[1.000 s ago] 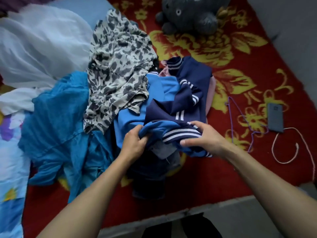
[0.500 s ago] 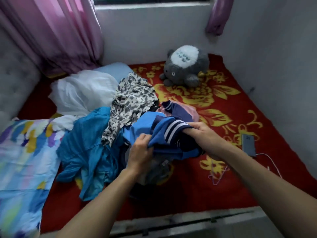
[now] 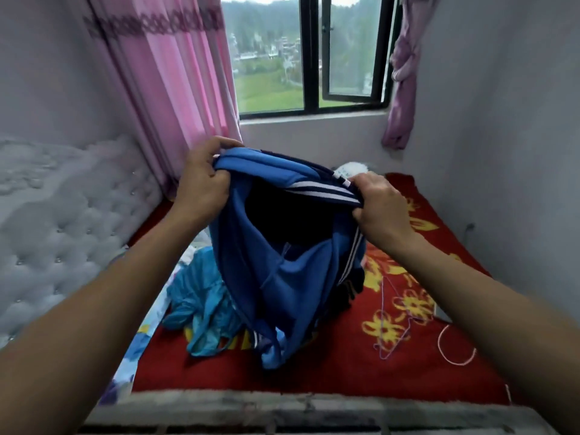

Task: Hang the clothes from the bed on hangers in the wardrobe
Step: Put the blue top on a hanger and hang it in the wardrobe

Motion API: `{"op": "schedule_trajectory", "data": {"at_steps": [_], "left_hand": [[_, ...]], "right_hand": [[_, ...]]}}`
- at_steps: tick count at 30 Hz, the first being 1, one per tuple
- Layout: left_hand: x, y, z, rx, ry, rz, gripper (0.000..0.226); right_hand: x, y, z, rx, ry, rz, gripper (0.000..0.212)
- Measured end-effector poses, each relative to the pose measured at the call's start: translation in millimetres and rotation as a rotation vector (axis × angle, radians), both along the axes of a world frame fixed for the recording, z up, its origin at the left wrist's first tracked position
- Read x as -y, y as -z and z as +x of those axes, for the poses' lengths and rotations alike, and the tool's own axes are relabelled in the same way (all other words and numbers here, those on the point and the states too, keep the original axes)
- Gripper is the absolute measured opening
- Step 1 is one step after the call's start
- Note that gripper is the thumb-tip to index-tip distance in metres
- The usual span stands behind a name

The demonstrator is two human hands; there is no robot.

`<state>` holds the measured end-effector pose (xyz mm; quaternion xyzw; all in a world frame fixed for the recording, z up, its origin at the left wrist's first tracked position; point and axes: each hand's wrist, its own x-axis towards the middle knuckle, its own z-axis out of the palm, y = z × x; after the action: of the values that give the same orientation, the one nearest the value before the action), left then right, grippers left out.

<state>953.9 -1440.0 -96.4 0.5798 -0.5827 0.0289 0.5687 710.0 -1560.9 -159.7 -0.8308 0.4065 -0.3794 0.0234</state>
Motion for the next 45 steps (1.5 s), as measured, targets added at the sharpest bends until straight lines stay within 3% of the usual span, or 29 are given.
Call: {"op": "schedule_trajectory", "data": {"at_steps": [4, 6, 8, 11, 13, 15, 17, 19, 20, 22, 26, 30, 32, 34, 40, 45], "left_hand": [[-21.0, -28.5, -2.2, -0.008, -0.055, -0.058, 0.05], [-33.0, -33.8, 6.4, -0.108, -0.131, -0.113, 0.048], [-45.9, -28.8, 20.7, -0.092, -0.212, -0.088, 0.05], [-58.4, 8.1, 35.6, 0.081, -0.285, 0.217, 0.057], [-63.7, 42.2, 24.2, 0.101, -0.174, 0.47, 0.072], [-64.5, 74.3, -7.6, -0.036, 0.057, 0.667, 0.086], [-57.0, 101.8, -39.8, -0.167, 0.182, 0.711, 0.058], [-48.9, 117.0, -47.6, -0.182, 0.129, 0.664, 0.018], [-47.8, 118.9, -41.5, -0.179, 0.091, 0.651, 0.01], [-49.9, 114.8, -23.5, -0.14, 0.073, 0.631, 0.013], [-59.4, 81.2, 0.7, -0.035, 0.097, 0.549, 0.023], [-58.0, 46.6, 8.5, 0.068, 0.106, 0.499, 0.025], [-62.5, 40.7, 10.1, 0.075, 0.084, 0.508, 0.015], [-71.5, 36.0, 7.9, -0.001, 0.064, 0.501, 0.023], [-101.0, 22.4, 1.6, -0.21, 0.136, 0.56, 0.019], [-93.4, 14.0, 5.1, -0.318, 0.087, 0.547, 0.013]], "right_hand": [[-3.0, 13.0, 0.3, -0.077, 0.083, 0.073, 0.045], [-2.2, 26.8, 0.3, -0.052, 0.118, 0.306, 0.036], [-5.1, 28.5, 3.9, 0.144, 0.069, 0.54, 0.031], [-12.8, -4.9, 23.4, 0.477, -0.099, 0.657, 0.027], [-24.8, -39.4, 38.0, 0.517, -0.233, 0.634, 0.027], [-41.1, -68.3, 51.5, 0.382, -0.356, 0.552, 0.026], [-55.9, -79.9, 62.3, 0.189, -0.422, 0.468, 0.031], [-63.6, -77.3, 64.5, 0.083, -0.419, 0.383, 0.032], [-62.8, -74.0, 60.6, 0.065, -0.389, 0.351, 0.033], [-47.8, -61.3, 43.9, 0.023, -0.28, 0.297, 0.034], [-21.5, -8.4, -8.3, -0.277, 0.008, 0.232, 0.034], [-16.3, 44.7, -41.2, -0.379, 0.094, 0.361, 0.035], [-12.3, 51.8, -47.5, -0.286, 0.076, 0.458, 0.036], [-14.1, 43.4, -48.8, -0.101, -0.014, 0.527, 0.035], [-42.0, -46.2, -47.6, 0.246, -0.226, 0.431, 0.038], [-38.2, -74.1, -40.6, 0.274, -0.298, 0.47, 0.03]]}}
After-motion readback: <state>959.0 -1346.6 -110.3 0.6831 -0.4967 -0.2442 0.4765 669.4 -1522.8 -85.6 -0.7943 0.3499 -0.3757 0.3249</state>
